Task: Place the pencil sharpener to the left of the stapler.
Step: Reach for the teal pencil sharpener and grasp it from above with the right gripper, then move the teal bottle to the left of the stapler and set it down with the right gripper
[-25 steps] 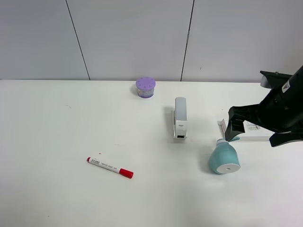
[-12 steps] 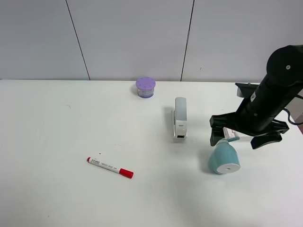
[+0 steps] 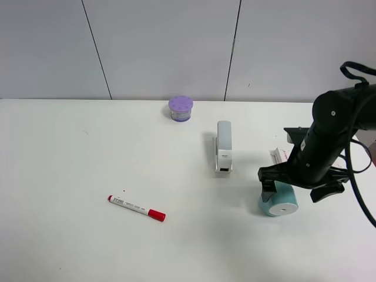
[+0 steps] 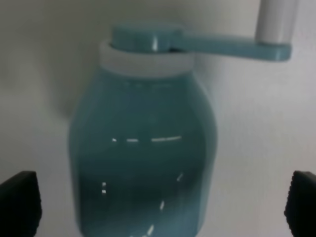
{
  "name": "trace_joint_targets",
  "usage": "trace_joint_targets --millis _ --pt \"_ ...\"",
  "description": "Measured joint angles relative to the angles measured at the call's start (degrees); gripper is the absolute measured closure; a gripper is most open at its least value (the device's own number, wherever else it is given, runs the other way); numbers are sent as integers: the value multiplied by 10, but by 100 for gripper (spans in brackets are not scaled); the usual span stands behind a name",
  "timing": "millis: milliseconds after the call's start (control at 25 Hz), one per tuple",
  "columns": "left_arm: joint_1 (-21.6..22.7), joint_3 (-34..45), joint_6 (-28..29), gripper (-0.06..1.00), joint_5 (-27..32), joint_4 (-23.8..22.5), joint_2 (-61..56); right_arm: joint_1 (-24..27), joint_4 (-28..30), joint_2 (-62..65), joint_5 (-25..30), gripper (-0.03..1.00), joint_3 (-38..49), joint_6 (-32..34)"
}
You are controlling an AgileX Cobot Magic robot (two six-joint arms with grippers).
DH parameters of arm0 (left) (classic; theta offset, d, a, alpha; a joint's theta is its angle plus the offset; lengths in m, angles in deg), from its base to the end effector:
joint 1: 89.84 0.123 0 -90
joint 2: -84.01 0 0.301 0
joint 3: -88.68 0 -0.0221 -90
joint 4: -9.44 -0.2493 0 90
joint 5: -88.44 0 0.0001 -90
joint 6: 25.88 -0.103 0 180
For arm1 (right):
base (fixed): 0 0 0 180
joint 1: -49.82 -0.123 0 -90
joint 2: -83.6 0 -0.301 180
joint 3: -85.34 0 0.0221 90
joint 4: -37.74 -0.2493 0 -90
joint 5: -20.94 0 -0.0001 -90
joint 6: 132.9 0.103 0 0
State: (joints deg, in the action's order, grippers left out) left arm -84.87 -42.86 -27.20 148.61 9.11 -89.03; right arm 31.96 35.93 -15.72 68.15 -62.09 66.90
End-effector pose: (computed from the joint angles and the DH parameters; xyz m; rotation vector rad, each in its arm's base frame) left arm -0.0132 -0.0006 0.2746 -0.0646 2.0172 0.0766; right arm 0.2378 0.0791 0.1671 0.0864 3.1328 0.0426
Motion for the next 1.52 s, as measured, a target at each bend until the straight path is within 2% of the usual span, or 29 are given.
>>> trace_joint_targets --millis 200,520,1000,1080,1200,1400,1520 --pt "0 0 0 -4 0 0 0 0 3 -6 -76 -2 19 2" --pt "0 0 0 -4 0 0 0 0 1 -26 -131 1 21 2" --pt "0 0 0 -4 0 0 0 0 -7 -53 -131 6 21 3" --pt "0 0 0 -4 0 0 0 0 -7 -53 -131 11 21 3" --pt "0 0 0 -4 0 0 0 0 -11 -53 -131 31 21 3" --pt "0 0 0 -4 0 0 0 0 -11 -53 -127 30 21 3" --pt "0 0 0 -5 0 0 0 0 -13 -53 -103 30 20 -8"
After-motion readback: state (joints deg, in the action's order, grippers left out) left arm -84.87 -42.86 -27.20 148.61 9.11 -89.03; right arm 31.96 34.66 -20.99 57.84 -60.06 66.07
